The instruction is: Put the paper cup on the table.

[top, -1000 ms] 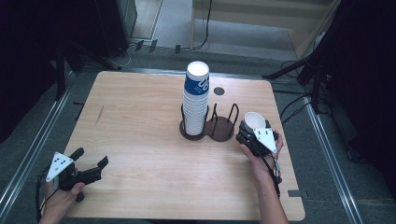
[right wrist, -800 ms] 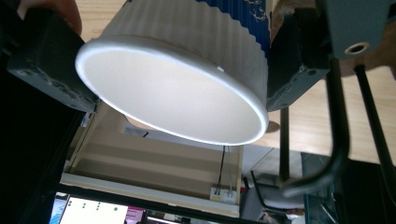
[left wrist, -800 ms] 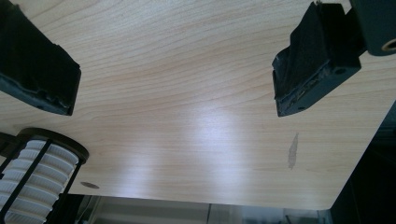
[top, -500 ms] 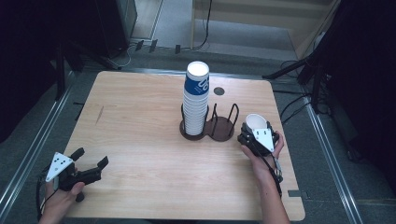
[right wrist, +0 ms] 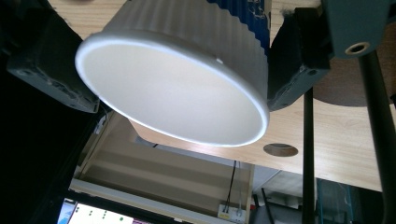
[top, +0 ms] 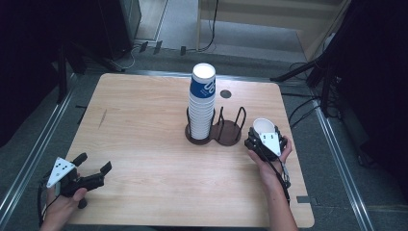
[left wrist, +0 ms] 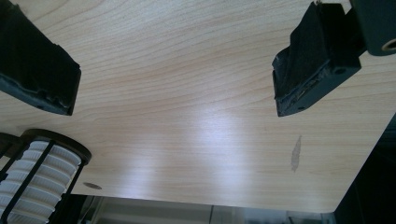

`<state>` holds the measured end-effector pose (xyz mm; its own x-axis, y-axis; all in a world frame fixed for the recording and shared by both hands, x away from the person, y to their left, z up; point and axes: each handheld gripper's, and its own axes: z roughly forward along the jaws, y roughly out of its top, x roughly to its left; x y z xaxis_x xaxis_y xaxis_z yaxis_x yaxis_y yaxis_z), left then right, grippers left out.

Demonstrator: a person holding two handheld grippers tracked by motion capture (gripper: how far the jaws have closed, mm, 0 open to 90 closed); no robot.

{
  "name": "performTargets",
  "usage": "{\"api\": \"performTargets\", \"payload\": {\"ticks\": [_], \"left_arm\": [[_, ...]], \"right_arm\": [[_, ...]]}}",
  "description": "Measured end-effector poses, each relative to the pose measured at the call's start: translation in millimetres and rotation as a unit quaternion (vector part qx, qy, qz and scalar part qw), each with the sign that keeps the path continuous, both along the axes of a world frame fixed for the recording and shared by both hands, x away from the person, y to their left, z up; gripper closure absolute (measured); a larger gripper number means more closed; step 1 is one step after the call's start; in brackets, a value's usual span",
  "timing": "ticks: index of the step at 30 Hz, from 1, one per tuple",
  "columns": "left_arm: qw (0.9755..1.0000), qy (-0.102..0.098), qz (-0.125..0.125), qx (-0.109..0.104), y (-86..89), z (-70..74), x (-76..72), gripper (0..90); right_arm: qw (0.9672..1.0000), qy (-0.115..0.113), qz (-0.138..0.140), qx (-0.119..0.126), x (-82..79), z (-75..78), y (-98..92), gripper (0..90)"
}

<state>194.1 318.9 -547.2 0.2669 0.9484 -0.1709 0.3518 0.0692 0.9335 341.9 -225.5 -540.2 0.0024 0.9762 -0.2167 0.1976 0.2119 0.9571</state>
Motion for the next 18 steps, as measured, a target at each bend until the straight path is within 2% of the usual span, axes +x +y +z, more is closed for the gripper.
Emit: {"api": "performTargets", "payload": {"ticks": [5,6,14,17,18], "left_arm": [[1.0000,-0.001,0.000,-0.003,0.5,-0.4,0.8,1.7],[1.0000,-0.001,-0.001,-0.003,0.6,-0.4,0.8,1.7],[1.0000,-0.001,-0.002,-0.005,0.1,0.0,-0.4,1.7],[1.0000,-0.001,-0.002,-0.005,0.4,-0.1,-0.2,1.7],[1.0000,-0.001,-0.002,-0.005,0.5,-0.3,0.0,1.7]], "right_arm": [[1.0000,0.006,-0.001,0.007,-0.6,0.7,-0.4,13.3],[0.9998,0.013,0.010,0.014,-1.7,1.5,0.0,12.6],[0.9993,0.022,0.025,0.020,-3.7,1.3,1.6,9.2],[0.9988,0.026,0.024,0.033,-3.2,1.7,-0.2,5.4],[0.9979,0.032,0.031,0.046,-3.2,2.8,-1.5,2.0]]}}
